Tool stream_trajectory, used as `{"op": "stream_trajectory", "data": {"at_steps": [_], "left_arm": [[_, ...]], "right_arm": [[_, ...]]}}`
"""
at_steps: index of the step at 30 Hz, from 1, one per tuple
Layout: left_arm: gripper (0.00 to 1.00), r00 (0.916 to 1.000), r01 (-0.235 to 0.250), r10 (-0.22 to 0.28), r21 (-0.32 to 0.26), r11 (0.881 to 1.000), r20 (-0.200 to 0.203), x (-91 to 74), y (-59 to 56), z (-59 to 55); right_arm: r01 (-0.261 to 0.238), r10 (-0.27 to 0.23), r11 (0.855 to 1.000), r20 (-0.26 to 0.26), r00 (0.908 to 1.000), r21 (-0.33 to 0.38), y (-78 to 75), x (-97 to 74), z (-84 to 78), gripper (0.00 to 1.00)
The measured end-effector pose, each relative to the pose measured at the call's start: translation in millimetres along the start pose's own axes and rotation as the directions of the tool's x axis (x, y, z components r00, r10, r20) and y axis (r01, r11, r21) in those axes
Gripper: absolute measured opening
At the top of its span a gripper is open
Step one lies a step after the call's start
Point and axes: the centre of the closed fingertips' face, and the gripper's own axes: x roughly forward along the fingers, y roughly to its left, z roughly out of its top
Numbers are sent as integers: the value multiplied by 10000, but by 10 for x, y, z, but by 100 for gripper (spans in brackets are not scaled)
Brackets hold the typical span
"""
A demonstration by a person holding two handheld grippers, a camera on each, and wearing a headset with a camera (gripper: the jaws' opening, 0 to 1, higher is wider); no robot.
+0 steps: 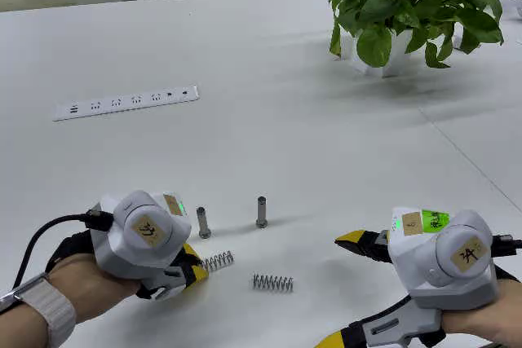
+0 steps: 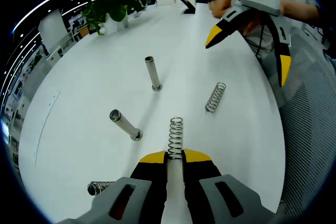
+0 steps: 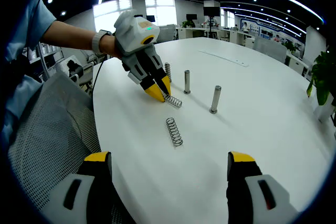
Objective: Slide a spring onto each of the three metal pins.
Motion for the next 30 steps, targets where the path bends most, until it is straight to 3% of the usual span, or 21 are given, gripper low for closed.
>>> {"op": "stream_trajectory", "data": {"at_steps": [9, 16, 24, 27, 30], "left_arm": [[10, 9994, -138, 144, -194, 9997, 309, -7, 12, -11], [10, 9987, -131, 147, -340, 9993, 495, -45, -52, -34], [10, 9926, 11, 85, -793, 9968, 1214, -131, -168, -7], [10, 9855, 183, 25, -1212, 9925, 1694, -173, -241, 34], [10, 9829, 197, 35, -1235, 9922, 1843, -212, -298, 30]], "right_arm": [[48, -48, 10000, 31, 10000, -38, 2, 3, 51, 92], [67, -67, 10000, 119, 9999, 16, 2, 15, 87, 91], [-113, 104, 9996, 347, 9993, 249, 34, 60, 145, 89], [-236, 227, 9994, 380, 9990, 238, 72, 95, 177, 88], [-333, 327, 9993, 392, 9987, 157, 106, 126, 218, 87]]}}
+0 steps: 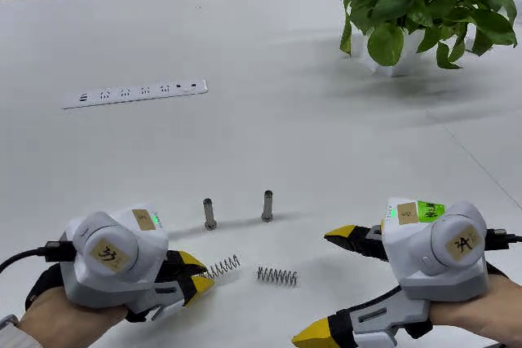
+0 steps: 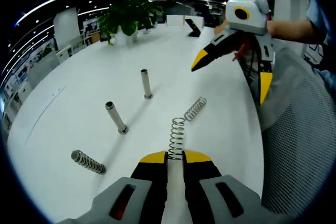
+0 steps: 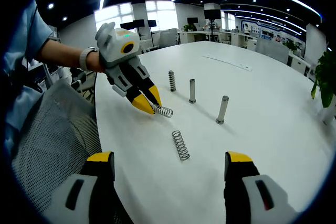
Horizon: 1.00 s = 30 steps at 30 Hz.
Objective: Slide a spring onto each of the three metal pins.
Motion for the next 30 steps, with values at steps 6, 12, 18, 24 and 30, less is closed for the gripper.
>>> {"op": "stream_trajectory", "data": {"at_steps": [6, 12, 18, 24, 30], "left_arm": [[10, 9986, 88, -79, -169, 9998, 517, -86, -130, 30], [10, 9964, 54, -37, -193, 9998, 852, -159, -229, 64], [10, 9944, 20, -15, -44, 10000, 1055, -223, -256, 94], [10, 9927, 91, -124, 279, 9996, 1201, -242, -295, 117], [10, 9919, 199, -274, 614, 9979, 1236, -226, -334, 134]], "right_arm": [[-199, 197, 9997, 230, 9995, 111, 35, 71, 117, 83], [-529, 522, 9985, 494, 9974, 120, 88, 145, 274, 80], [-1283, 1262, 9912, 581, 9903, 339, 212, 190, 373, 66], [-1934, 1907, 9801, 595, 9798, 441, 291, 212, 457, 53], [-2533, 2509, 9663, 518, 9666, 450, 380, 247, 513, 36]]}}
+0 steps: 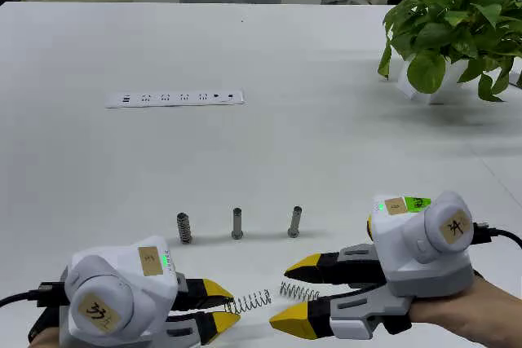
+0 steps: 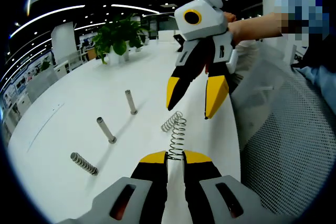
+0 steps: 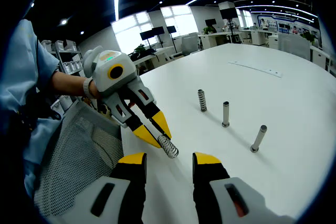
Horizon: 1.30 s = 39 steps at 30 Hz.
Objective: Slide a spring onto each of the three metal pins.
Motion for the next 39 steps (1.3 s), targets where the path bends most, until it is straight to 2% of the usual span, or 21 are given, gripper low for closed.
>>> {"op": "stream_trajectory", "data": {"at_steps": [5, 19, 25, 29, 39], "left_arm": [[10, 9998, 170, -172, 248, 9995, 44, 12, -19, 12], [10, 9989, 418, -426, 398, 9983, 183, 28, -82, 46], [10, 9989, 423, -429, 356, 9985, 169, 42, -86, 46], [10, 9989, 427, -433, 339, 9985, 165, 50, -92, 68], [10, 9990, 431, -434, 328, 9985, 86, 85, -105, 119]], "right_arm": [[-370, 374, 9992, -309, 9988, 124, 56, 53, -37, 28], [-515, 533, 9979, -471, 9975, 382, 44, 67, -69, 14], [-449, 458, 9989, -625, 9970, 145, 51, 62, -72, 12], [-318, 294, 9991, -790, 9964, -288, 61, 43, -45, 12], [-128, 17, 9920, -881, 9961, -1260, 136, 3, 103, 12]]}}
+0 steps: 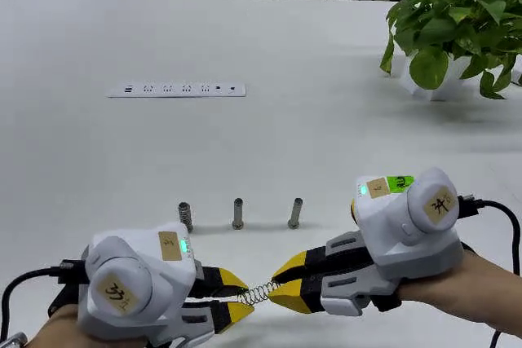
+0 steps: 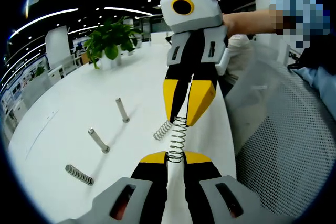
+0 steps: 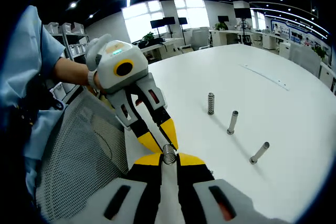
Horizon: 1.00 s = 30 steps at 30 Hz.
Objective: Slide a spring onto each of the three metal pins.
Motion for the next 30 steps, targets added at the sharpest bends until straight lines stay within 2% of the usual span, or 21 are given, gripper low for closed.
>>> {"op": "stream_trajectory", "data": {"at_steps": [8, 20, 22, 24, 28, 30], "left_arm": [[9, 9999, 108, -108, -56, 9999, 34, 48, -43, 33], [9, 9999, 100, -99, -140, 9999, 69, 53, -49, 21], [9, 9999, 126, -124, -133, 9998, 110, 54, -53, 33], [9, 9998, 168, -167, -65, 9998, 122, 54, -59, 41], [9, 9995, 277, -277, 30, 9996, 127, 60, -74, 59], [9, 9995, 292, -293, 56, 9996, 116, 65, -78, 64]], "right_arm": [[66, -71, 9977, -79, 9999, -668, 36, 18, 119, 12], [19, -46, 9957, -299, 9995, -922, 31, 12, 84, 12], [-69, 0, 9906, -504, 9987, -1369, 37, 7, 72, 14], [-231, 64, 9849, -971, 9953, -1713, 41, -9, 36, 24], [-565, 67, 9581, -1752, 9845, -2806, 26, -42, 32, 24], [-706, 120, 9533, -1968, 9804, -2936, 16, -40, 30, 23]]}}
